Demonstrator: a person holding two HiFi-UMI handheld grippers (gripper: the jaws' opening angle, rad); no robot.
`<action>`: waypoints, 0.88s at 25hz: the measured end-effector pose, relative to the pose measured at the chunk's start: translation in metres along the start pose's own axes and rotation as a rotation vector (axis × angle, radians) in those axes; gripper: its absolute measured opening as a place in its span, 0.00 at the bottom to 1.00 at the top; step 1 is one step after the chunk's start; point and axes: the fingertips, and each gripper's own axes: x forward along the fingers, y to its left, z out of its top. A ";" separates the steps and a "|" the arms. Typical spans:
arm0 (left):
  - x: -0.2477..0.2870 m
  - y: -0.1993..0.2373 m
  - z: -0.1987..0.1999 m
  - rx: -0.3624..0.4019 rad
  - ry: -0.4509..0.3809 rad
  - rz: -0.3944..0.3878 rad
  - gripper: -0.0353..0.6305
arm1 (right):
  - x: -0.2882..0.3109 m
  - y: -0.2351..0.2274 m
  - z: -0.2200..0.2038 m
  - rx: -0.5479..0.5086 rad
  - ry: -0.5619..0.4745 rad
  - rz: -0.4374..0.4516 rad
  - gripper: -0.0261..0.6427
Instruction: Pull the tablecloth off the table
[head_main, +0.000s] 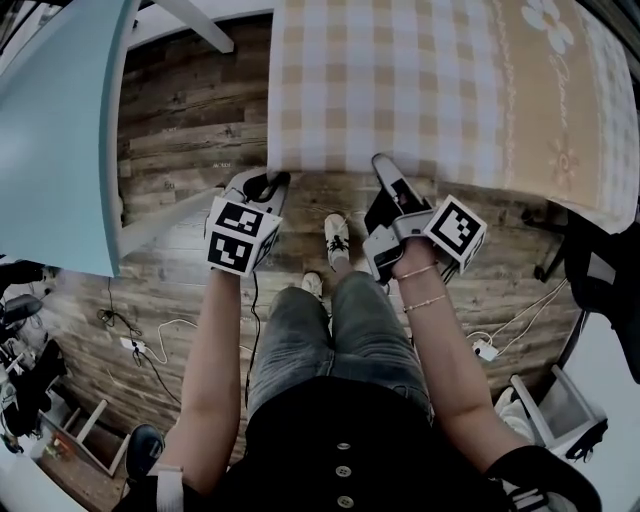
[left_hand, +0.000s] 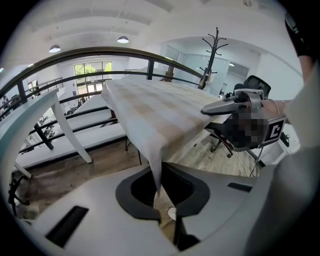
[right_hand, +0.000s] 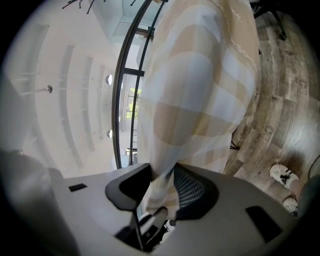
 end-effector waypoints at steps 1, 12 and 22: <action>-0.007 0.000 -0.007 -0.002 -0.002 -0.006 0.09 | -0.001 0.002 -0.008 -0.009 -0.001 0.002 0.27; -0.033 -0.025 -0.013 -0.032 -0.056 -0.067 0.08 | -0.028 0.012 -0.014 -0.128 -0.059 -0.014 0.08; -0.061 -0.078 -0.034 0.011 -0.097 -0.089 0.08 | -0.085 -0.002 -0.026 -0.141 -0.122 -0.008 0.08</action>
